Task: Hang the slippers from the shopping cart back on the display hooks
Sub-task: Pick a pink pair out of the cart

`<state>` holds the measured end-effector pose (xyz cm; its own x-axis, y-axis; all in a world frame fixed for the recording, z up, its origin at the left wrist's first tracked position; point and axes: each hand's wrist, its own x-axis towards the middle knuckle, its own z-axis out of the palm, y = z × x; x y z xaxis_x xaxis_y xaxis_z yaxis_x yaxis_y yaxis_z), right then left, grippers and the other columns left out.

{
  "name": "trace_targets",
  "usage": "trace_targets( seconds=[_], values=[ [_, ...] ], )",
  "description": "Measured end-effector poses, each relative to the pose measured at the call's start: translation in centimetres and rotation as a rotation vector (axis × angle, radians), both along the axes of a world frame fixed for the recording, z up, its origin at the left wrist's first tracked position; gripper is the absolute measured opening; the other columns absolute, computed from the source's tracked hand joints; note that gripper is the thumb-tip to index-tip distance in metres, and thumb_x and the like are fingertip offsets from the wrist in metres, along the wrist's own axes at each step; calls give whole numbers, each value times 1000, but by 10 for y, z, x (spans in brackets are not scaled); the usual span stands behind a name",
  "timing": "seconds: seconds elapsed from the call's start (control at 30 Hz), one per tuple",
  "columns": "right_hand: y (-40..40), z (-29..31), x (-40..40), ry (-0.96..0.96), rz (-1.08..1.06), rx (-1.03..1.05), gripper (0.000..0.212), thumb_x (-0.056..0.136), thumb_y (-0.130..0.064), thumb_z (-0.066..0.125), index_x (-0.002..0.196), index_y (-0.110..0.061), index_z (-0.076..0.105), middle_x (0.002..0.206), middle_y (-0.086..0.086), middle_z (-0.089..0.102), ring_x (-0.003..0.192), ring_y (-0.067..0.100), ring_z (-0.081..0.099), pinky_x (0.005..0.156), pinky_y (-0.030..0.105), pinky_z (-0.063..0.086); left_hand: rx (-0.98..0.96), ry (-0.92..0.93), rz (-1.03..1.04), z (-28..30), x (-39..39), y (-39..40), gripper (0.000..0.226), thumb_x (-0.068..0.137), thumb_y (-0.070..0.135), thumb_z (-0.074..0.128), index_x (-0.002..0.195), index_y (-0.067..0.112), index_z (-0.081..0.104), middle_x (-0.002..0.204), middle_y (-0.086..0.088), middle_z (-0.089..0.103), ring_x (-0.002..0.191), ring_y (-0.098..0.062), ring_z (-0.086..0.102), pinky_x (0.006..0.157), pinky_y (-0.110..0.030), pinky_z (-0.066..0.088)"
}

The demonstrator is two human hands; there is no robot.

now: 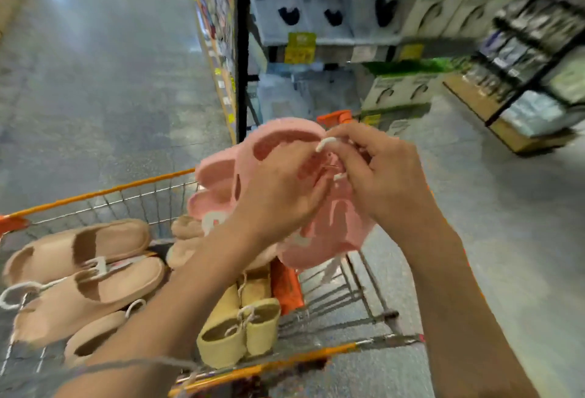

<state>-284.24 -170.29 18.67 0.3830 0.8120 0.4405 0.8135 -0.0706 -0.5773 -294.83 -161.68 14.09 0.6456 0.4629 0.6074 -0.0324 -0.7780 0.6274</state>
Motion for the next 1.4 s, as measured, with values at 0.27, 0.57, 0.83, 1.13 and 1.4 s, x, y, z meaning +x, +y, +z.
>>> trace_targets(
  seconds=[0.27, 0.57, 0.83, 1.13, 1.4],
  values=[
    [-137, 97, 32, -156, -453, 119, 19, 83, -44, 49, 98, -36, 59, 74, -6, 65, 73, 21, 63, 69, 42, 52, 325, -109, -328, 81, 89, -101, 12, 82, 28, 51, 92, 26, 57, 81, -6, 68, 71, -33, 59, 62, -49, 47],
    [-352, 148, 66, -203, -953, 144, 21, 82, -52, 44, 94, -39, 57, 59, -18, 54, 60, 11, 53, 62, 47, 54, 493, -364, -613, 131, 180, -309, 28, 89, 28, 45, 84, 12, 67, 75, -6, 67, 63, -28, 62, 60, -34, 27],
    [-510, 165, 79, -231, -1281, 305, 14, 87, -39, 56, 85, -28, 65, 64, -8, 61, 53, 11, 53, 60, 48, 52, 369, -536, -947, 148, 243, -490, 27, 90, 25, 43, 83, 10, 64, 69, -5, 64, 62, -26, 59, 56, -33, 35],
    [-608, 170, 122, -255, -1604, 334, 5, 87, -22, 60, 86, -18, 61, 64, -10, 58, 68, 22, 62, 67, 46, 53, 226, -511, -1222, 161, 307, -607, 30, 89, 29, 42, 80, 12, 66, 62, -8, 66, 49, -31, 59, 47, -30, 37],
    [-678, 106, 216, -342, -1938, 436, 11, 91, -20, 54, 86, -13, 60, 70, -1, 62, 72, 25, 60, 66, 40, 49, 306, -495, -1470, 117, 415, -698, 24, 85, 30, 43, 75, 17, 59, 54, -4, 62, 44, -28, 58, 39, -26, 40]
  ],
)
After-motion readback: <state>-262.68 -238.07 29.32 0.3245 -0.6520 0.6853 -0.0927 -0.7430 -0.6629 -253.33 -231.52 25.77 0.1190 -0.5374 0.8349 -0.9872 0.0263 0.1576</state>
